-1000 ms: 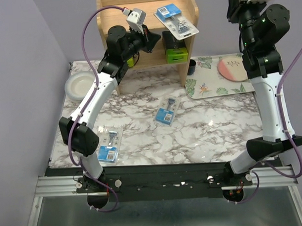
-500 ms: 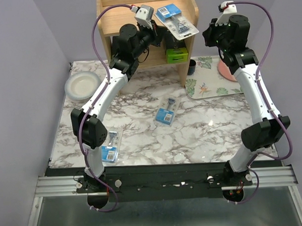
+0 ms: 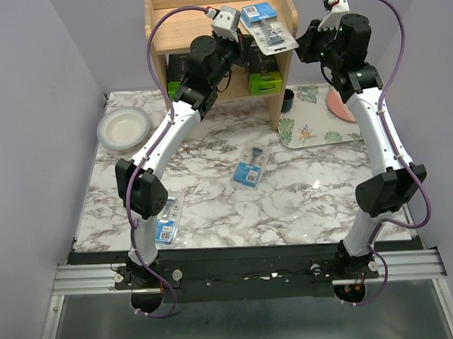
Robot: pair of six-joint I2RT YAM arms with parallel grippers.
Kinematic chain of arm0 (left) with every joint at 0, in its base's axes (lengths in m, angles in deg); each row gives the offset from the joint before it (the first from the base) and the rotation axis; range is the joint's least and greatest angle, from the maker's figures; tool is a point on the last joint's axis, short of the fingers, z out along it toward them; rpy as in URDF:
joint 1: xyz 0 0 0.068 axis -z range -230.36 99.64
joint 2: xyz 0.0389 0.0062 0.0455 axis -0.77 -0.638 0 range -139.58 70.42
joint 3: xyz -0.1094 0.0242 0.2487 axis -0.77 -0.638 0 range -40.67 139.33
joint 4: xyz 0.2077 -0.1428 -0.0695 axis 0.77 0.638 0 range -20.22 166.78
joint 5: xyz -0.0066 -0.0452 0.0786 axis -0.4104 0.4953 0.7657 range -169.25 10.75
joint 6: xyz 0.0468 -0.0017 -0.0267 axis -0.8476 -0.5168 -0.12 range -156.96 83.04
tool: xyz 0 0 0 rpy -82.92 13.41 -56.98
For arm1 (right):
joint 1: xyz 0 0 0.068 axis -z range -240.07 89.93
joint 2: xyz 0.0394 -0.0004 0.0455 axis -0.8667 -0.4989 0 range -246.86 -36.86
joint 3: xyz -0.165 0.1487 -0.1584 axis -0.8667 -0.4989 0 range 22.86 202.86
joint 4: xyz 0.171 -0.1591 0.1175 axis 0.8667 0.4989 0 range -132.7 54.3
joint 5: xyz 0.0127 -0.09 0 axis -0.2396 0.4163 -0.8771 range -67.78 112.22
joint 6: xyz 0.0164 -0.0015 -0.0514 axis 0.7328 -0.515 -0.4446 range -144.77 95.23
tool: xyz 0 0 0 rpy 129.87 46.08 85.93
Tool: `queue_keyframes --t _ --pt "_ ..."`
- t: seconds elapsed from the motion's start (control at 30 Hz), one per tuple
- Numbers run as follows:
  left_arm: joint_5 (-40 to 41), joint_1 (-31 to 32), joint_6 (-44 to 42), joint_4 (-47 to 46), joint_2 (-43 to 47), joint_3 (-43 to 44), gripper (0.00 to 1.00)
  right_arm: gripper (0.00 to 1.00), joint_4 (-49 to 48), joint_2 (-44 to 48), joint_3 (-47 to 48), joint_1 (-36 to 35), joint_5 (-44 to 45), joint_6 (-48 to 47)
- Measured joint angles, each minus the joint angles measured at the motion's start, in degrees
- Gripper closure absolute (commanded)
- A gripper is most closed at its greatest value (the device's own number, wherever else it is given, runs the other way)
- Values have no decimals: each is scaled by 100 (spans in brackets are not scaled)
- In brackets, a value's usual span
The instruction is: Place and organize the shaving razors onto the shelf
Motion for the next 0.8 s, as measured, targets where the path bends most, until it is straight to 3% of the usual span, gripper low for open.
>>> queue_keyframes --t 0.63,0.8 --pt "654 66 -352 7 -332 463 100 80 0 0 9 -103 31 129" --pt "682 66 -391 9 -332 463 100 80 17 164 -431 -103 299 -26"
